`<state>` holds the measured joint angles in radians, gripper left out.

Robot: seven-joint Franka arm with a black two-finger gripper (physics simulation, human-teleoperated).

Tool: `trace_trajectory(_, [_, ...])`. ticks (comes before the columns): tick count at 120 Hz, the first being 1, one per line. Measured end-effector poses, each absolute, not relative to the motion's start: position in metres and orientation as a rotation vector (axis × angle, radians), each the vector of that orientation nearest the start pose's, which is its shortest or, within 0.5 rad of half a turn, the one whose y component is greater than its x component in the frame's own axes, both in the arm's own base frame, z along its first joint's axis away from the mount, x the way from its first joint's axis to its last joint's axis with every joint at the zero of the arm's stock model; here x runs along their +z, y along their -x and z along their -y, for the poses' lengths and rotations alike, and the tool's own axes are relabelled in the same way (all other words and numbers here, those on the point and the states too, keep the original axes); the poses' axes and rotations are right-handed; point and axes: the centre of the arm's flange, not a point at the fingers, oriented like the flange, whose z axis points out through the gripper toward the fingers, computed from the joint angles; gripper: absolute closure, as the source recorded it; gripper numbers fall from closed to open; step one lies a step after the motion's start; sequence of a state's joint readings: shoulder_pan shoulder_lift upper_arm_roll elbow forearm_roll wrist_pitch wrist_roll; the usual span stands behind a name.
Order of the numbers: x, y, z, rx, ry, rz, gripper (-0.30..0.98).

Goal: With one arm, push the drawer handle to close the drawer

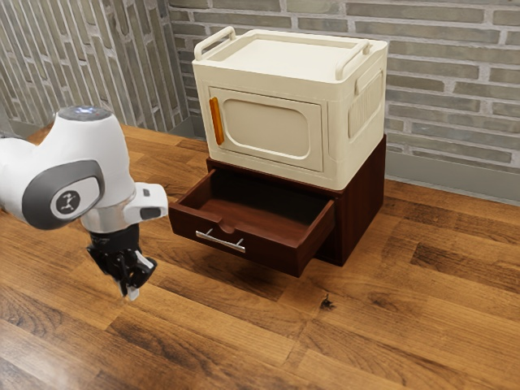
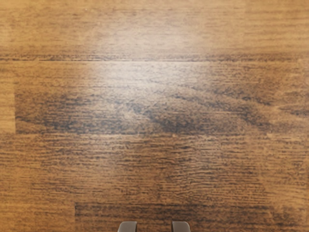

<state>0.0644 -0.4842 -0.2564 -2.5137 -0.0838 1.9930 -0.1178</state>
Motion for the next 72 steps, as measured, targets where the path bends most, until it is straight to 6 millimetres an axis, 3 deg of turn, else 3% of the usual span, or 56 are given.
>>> trace_trajectory(24, [0.433,-0.441,0.117,-0.049,3.108,-0.15,0.76])
trace_trajectory(48, [0.417,-0.485,0.126,-0.059,3.117,-0.216,0.78])
trace_trajectory(72, [0.407,-0.512,0.126,-0.065,3.108,-0.251,0.78])
